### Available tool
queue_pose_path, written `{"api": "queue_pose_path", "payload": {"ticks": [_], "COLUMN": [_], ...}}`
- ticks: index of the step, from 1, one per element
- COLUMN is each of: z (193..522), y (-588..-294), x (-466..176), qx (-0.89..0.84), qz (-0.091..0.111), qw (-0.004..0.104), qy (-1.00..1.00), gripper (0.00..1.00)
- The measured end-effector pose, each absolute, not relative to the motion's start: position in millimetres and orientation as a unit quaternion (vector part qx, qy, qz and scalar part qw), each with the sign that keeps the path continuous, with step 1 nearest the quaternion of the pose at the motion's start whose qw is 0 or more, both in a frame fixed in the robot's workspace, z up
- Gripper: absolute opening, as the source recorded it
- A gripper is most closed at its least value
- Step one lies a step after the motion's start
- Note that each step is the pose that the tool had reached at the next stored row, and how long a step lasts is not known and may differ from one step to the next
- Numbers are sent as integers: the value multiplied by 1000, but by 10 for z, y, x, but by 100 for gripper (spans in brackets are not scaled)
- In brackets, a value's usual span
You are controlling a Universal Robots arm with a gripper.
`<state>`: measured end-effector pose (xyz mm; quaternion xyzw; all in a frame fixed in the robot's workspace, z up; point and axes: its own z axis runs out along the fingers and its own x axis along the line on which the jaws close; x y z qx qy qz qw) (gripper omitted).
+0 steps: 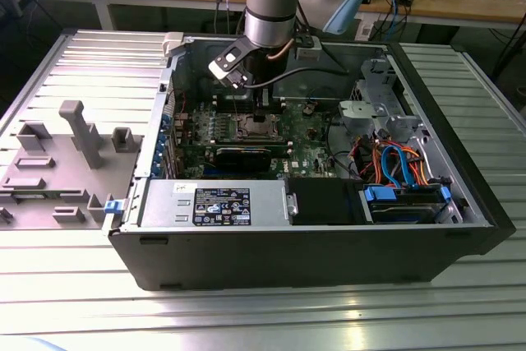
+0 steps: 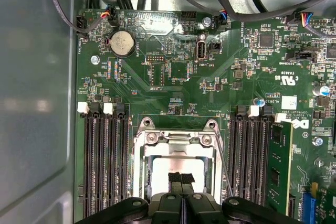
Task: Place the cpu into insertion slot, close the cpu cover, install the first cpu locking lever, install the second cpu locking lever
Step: 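Install the first cpu locking lever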
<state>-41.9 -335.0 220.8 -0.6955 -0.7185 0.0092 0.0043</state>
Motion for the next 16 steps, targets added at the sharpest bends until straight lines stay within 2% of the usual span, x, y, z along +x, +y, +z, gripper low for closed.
{"api": "queue_pose_path", "payload": {"ticks": [16], "z": [2319], "y": [-3350], "x": [-419], "qx": [-695], "qz": [10], "qw": [4], "qy": [-718], "gripper": [11]}}
